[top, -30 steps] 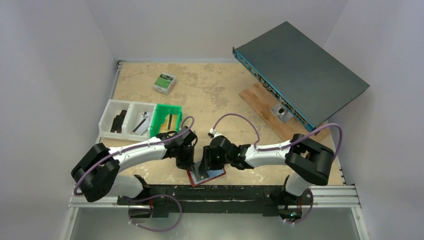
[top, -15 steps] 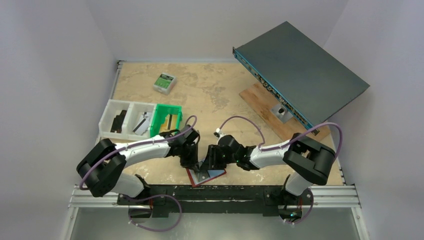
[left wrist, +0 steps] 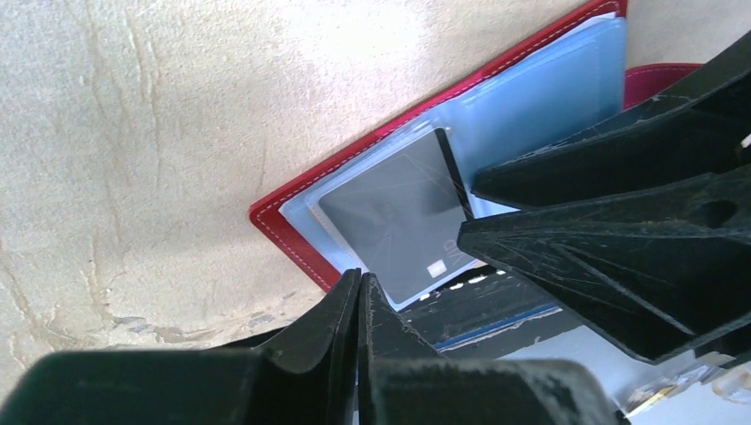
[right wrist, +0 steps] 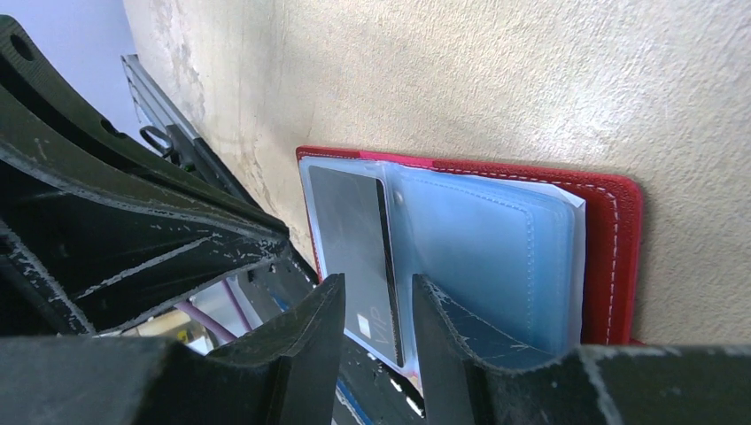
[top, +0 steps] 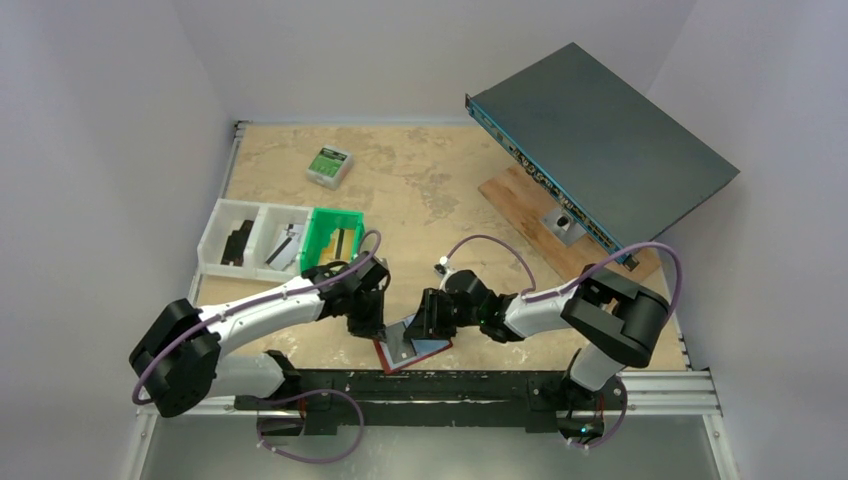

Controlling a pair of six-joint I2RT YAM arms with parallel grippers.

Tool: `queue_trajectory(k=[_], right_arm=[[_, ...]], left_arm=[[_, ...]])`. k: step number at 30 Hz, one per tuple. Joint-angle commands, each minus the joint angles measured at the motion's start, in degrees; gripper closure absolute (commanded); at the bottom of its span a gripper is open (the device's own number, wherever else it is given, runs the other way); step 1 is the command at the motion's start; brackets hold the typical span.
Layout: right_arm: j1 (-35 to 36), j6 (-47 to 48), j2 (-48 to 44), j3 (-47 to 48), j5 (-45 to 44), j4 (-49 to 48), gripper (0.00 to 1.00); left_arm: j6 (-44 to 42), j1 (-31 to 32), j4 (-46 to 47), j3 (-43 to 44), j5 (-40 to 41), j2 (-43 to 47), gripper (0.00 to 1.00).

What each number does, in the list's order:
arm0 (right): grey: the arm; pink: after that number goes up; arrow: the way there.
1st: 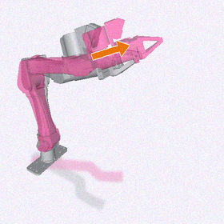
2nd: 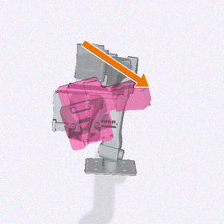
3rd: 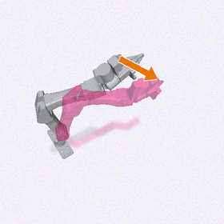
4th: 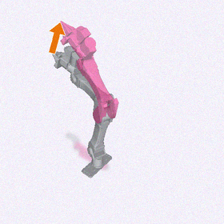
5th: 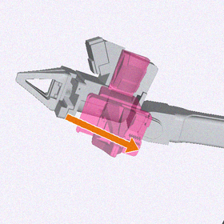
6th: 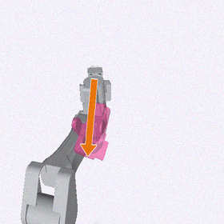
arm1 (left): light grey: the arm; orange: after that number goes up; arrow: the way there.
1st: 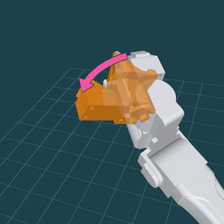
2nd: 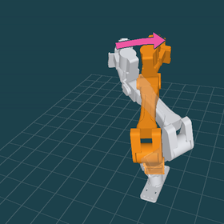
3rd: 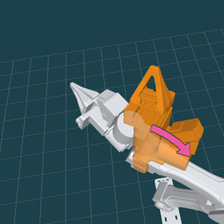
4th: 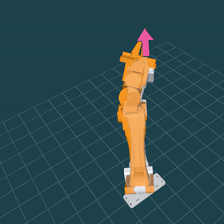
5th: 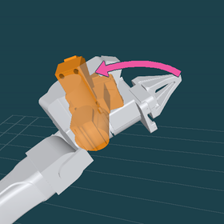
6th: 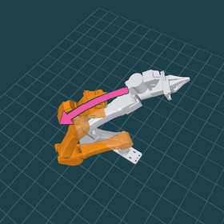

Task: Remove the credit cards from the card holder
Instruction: Remove the credit card from the card holder.

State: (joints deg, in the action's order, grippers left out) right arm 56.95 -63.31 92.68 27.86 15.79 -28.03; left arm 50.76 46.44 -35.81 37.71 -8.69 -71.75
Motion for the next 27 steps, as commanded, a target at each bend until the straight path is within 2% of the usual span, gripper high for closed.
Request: queue_trajectory(k=[1,14,20,27], right_arm=[[-0.08,0.47,1.96,-1.51,-0.94,2.40,0.65],[-0.12,0.12,3.13,-2.53,-0.19,1.01,0.66],[-0.09,-0.61,4.72,-3.22,0.89,-1.35,0.67],[-0.75,-1.24,5.14,-4.18,2.81,-4.69,0.73]], left_arm=[[-1.21,0.07,-1.16,-0.72,0.82,-0.48,0.99],[-0.68,0.42,5.53,-1.85,-1.33,-6.63,1.00],[0.15,0.41,4.86,-1.51,0.37,-9.33,1.00],[0.66,0.45,5.11,-1.68,1.08,-12.59,1.00]])
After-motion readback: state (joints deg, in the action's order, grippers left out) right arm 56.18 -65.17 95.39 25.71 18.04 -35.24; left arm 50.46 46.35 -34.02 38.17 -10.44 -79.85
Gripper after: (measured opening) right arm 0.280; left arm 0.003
